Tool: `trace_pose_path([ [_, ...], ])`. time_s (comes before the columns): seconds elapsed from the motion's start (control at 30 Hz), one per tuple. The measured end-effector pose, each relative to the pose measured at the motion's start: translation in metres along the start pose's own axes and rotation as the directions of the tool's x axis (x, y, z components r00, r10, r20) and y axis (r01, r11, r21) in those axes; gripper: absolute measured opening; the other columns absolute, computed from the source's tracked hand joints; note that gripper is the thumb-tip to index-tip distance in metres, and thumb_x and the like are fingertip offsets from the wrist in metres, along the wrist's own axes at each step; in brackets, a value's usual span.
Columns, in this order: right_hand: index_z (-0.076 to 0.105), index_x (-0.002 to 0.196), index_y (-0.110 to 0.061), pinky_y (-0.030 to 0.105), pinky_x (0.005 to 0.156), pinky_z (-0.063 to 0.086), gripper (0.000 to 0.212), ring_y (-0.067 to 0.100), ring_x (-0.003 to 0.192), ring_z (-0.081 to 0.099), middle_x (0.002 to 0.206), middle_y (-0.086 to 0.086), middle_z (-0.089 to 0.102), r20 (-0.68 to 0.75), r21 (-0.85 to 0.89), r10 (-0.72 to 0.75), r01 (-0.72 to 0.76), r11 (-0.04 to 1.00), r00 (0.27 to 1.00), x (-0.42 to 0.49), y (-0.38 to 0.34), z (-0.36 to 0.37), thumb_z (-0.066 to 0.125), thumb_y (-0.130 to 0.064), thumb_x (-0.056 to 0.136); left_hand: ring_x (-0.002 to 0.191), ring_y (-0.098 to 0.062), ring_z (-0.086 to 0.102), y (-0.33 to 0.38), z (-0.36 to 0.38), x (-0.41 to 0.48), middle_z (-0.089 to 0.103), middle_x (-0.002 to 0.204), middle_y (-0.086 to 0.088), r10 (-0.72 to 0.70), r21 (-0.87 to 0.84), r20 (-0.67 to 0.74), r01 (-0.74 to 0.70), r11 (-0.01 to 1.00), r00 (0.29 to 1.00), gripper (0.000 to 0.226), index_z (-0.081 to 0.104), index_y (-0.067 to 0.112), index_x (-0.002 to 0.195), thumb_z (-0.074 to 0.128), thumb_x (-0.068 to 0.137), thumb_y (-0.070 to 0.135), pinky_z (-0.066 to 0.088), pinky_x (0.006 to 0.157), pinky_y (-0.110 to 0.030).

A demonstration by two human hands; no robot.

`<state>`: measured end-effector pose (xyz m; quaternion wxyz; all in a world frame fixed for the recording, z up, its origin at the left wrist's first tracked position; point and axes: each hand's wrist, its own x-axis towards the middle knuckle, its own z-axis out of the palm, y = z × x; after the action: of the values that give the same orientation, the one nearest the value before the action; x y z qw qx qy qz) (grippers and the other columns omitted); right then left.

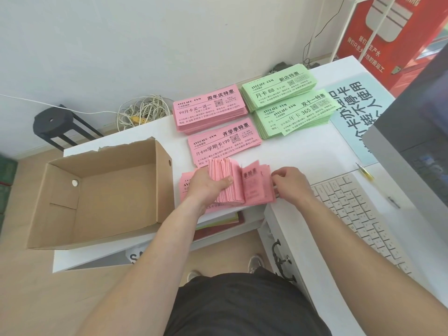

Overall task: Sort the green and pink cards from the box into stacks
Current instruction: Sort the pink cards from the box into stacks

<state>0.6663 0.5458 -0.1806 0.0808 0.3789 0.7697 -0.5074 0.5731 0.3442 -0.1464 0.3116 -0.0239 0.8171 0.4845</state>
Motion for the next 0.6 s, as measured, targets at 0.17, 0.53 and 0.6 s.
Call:
trace_pose_path([
  [0.17, 0.072, 0.094, -0.023, 0.047, 0.083, 0.061, 0.024, 0.024, 0.084, 0.074, 0.093, -0.001, 0.076, 0.003, 0.002, 0.002, -0.002, 1.0, 1.0, 0.0026, 0.0015, 0.0014, 0.05, -0.023, 0.083, 0.108, -0.02, 0.066, 0.0079, 0.0013, -0.0057, 0.073, 0.115, 0.0, 0.001, 0.009, -0.002, -0.001, 1.0, 1.0, 0.041, 0.065, 0.015, 0.124, 0.079, 0.085, 0.02, 0.048, 0.104, -0.047],
  [0.53, 0.068, 0.103, -0.023, 0.047, 0.089, 0.058, 0.025, 0.027, 0.094, 0.071, 0.107, 0.003, 0.072, -0.003, -0.011, -0.001, 0.0, 1.0, 1.0, 0.0046, 0.0023, 0.0022, 0.05, -0.017, 0.087, 0.111, -0.022, 0.064, 0.0103, -0.0008, -0.0025, 0.071, 0.12, -0.004, -0.016, 0.06, 0.02, 0.015, 0.998, 1.0, 0.038, 0.063, 0.01, 0.126, 0.074, 0.09, 0.018, 0.046, 0.101, -0.039],
  [0.6, 0.07, 0.106, -0.021, 0.047, 0.089, 0.058, 0.027, 0.027, 0.094, 0.071, 0.108, 0.003, 0.073, -0.004, -0.014, 0.0, 0.0, 1.0, 1.0, 0.0049, 0.0021, 0.0022, 0.05, -0.018, 0.088, 0.11, -0.022, 0.064, 0.0104, -0.0013, -0.003, 0.071, 0.118, -0.004, -0.008, 0.067, 0.026, 0.006, 0.998, 1.0, 0.035, 0.064, 0.01, 0.126, 0.071, 0.092, 0.016, 0.046, 0.102, -0.039],
])
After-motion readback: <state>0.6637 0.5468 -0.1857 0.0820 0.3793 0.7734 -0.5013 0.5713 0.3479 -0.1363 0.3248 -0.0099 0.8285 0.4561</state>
